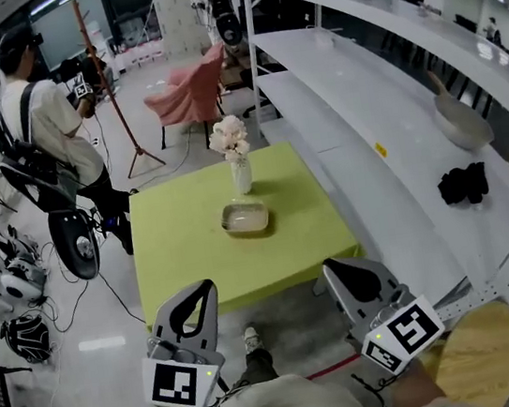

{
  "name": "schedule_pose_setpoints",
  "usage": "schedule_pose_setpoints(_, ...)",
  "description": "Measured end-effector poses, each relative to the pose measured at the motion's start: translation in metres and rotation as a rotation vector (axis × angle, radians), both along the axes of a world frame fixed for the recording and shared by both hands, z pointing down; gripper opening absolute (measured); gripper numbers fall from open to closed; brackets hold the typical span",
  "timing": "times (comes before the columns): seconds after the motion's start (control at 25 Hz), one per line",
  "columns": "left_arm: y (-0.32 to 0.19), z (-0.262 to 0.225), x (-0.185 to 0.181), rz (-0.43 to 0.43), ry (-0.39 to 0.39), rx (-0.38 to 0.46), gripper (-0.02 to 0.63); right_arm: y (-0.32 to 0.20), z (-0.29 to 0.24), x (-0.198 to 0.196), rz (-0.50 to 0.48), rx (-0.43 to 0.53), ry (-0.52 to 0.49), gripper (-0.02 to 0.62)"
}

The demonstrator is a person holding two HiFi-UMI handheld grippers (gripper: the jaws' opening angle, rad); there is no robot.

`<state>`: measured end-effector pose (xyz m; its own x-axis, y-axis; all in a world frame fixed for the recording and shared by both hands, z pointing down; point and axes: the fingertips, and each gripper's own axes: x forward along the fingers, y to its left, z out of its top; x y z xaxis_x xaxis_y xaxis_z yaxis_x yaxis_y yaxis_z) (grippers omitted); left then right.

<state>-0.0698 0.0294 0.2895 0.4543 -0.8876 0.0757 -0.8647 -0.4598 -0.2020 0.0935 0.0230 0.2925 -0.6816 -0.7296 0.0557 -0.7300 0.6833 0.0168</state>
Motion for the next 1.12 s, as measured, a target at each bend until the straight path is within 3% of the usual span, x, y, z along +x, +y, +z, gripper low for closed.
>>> schedule_pose_setpoints(0.68, -0.197, 0.035, -0.074, 0.068, 0.015, -0.112, 0.006, -0.203, 0.029, -0.079, 0.067, -0.117, 0.060, 0.006)
schedule_pose_setpoints(0.88, -0.240, 0.044, -0.087, 0.097, 0.022, -0.128, 0.006, -0.249, 0.034, -0.082, 0.143, -0.123, 0.044, 0.006)
schedule_pose_setpoints(1.12, -0.272, 0.057, -0.094, 0.105, 0.030, -0.160, 0.006, -0.281, 0.047, -0.081, 0.171, -0.157, 0.065, 0.006)
